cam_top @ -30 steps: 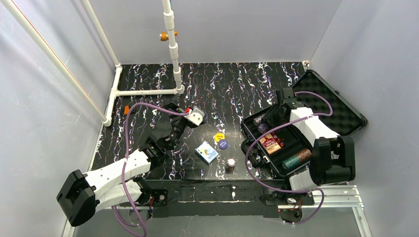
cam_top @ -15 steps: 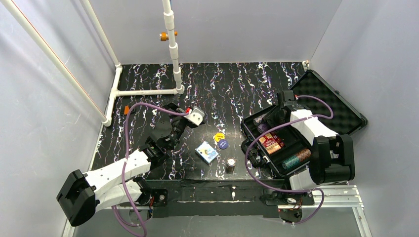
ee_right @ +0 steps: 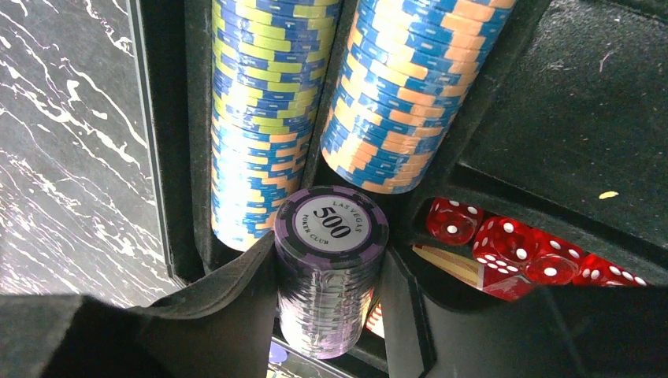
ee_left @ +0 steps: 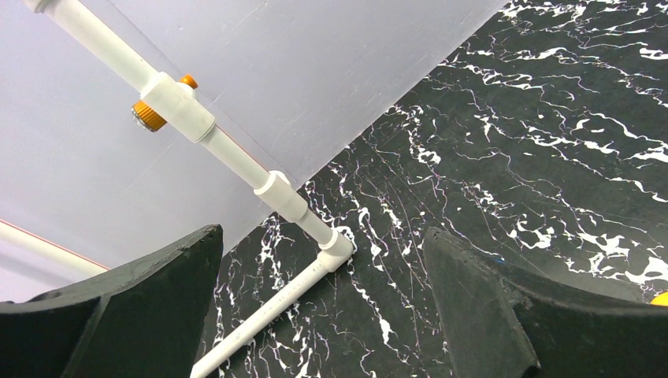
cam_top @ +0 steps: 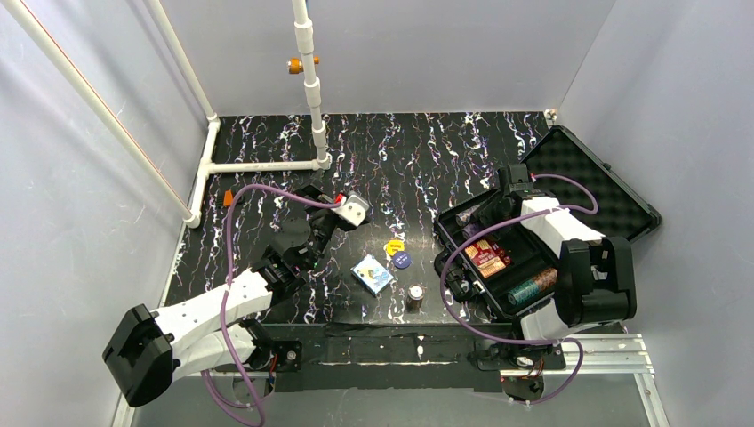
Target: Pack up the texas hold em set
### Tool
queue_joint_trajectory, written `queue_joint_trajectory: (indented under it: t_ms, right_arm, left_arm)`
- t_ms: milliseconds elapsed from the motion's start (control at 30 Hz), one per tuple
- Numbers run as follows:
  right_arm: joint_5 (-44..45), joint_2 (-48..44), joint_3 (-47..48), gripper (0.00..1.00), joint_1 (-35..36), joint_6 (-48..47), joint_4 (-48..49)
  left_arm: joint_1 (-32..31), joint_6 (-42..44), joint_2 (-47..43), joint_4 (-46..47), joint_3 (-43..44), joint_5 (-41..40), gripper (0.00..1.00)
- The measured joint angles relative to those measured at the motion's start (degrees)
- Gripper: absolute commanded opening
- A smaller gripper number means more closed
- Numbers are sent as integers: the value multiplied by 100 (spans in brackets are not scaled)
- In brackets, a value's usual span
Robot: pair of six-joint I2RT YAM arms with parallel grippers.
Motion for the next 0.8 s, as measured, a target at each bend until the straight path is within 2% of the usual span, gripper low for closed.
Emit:
queue_joint_trajectory:
  t_ms: [800]
  right_arm:
    - [-70,109,-127,3,-127,59,291]
  left_arm:
    - [0,2,26,-2,0,2,98]
